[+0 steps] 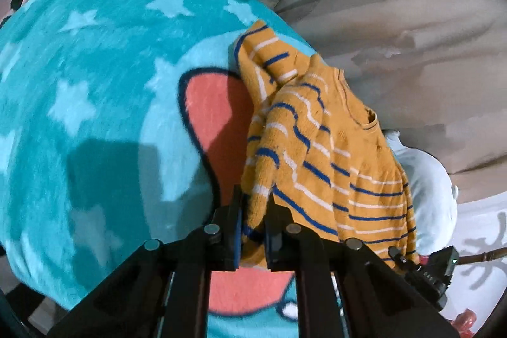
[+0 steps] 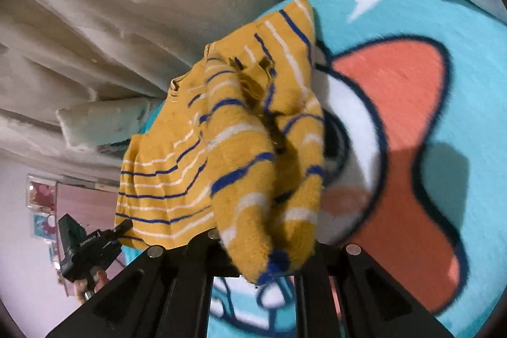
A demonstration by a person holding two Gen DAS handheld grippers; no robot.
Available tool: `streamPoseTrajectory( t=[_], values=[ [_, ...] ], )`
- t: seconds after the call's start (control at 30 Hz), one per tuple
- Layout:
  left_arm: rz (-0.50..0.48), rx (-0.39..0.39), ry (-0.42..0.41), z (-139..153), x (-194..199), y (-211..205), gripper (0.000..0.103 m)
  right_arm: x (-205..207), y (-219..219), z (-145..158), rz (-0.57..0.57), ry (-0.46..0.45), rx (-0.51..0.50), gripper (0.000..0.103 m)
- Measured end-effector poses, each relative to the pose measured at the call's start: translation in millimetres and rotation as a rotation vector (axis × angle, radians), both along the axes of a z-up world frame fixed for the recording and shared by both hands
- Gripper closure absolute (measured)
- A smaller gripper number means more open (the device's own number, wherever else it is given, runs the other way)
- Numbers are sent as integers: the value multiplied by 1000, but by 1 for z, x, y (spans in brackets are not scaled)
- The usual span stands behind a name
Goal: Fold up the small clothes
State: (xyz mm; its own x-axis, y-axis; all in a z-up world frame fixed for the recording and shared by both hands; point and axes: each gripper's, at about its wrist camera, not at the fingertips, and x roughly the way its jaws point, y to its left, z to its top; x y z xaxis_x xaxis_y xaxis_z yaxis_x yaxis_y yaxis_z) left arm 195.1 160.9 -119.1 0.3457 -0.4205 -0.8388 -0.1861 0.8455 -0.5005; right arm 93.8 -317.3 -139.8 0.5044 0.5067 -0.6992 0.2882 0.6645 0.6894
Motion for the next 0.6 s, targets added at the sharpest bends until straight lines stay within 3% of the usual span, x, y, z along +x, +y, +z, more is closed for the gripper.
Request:
streamPoseTrajectory(
  t=[0.1,0.2,0.3,0.33,0.4,0.47,0.6],
  values=[
    [10,-9,16,-2,-21,1,93,-25,-8,-7,-13,15,46,94],
    [16,-1,60,-23,-39,1,92,-45,-10,-24,-13,45,33,92],
    [59,49,66,-29,-50,4,91,-59,-15,-33,-33,90,-66,73],
    [66,50,56,-26,-52,5,91,-65,-20,-28,-44,84,-96,67],
    [85,70,21,-14,-62,9,90,-75,-31,-16,-62,64,-132,66],
    [96,148,-30,2,-72,11,89,-85,-44,2,-95,38,-178,66],
    [79,237,-90,22,-92,6,86,-85,-46,46,-94,-87,-262,65]
  ],
)
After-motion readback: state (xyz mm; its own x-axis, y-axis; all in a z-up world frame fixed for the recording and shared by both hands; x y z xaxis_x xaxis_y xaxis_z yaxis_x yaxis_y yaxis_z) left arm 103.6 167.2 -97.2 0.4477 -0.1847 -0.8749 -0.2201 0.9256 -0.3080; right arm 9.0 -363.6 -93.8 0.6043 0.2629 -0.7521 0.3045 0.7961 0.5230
